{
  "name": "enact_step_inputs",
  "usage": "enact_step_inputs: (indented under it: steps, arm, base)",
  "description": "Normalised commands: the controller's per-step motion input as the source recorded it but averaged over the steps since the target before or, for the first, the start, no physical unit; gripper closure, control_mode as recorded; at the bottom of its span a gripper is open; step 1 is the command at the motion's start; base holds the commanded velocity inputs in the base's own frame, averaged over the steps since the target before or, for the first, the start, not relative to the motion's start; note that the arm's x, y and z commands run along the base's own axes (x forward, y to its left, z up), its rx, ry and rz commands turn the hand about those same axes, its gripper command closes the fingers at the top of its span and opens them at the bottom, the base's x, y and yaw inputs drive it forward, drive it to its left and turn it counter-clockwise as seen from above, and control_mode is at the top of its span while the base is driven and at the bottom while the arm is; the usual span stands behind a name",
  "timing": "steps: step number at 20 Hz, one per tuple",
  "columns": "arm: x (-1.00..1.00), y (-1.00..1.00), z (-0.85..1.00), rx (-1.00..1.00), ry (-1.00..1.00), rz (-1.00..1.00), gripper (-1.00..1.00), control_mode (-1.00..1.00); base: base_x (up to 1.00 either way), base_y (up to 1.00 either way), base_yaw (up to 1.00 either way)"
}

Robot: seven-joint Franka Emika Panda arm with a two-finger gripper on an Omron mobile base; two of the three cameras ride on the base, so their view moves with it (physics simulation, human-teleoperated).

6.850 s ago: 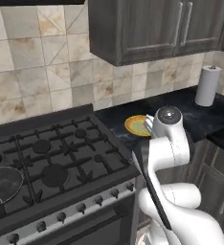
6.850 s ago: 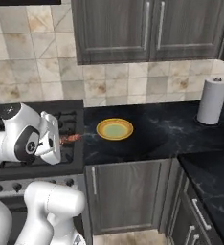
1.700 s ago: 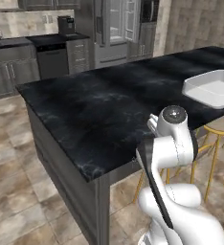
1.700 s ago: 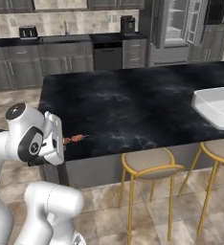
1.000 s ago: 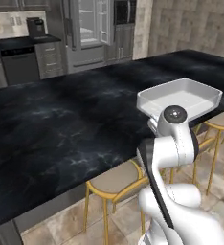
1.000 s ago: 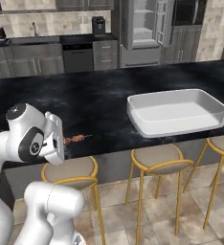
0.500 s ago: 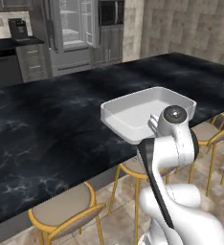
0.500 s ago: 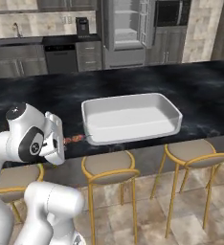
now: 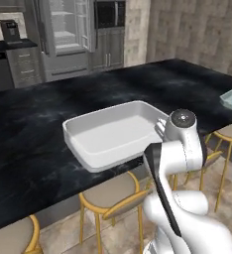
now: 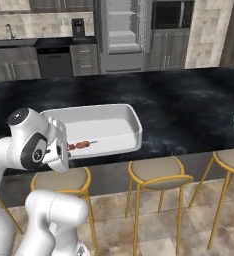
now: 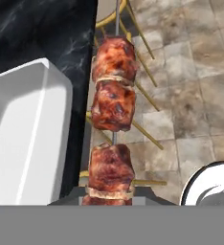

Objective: Place the cold items (banana and garlic) from the fridge in one tupperware on the dining counter. Place the warm items (hot dog and kebab skewer) in the stove area in another tupperware.

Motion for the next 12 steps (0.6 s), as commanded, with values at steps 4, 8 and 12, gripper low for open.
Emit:
enact_step_inputs:
  steps: [4, 8, 12]
  arm:
    - [0.00, 0.00, 0.00, 0.00, 0.00, 0.00, 1.00, 1.00]
    - [0.00, 0.00, 0.00, 0.00, 0.00, 0.00, 1.00, 1.00]
    - [0.00, 0.00, 0.00, 0.00, 0.00, 0.00, 1.00, 1.00]
  base:
    - [0.71, -0.39, 0.36]
    - [0.77, -0.22, 0.37]
    - [0.79, -0.26, 0.41]
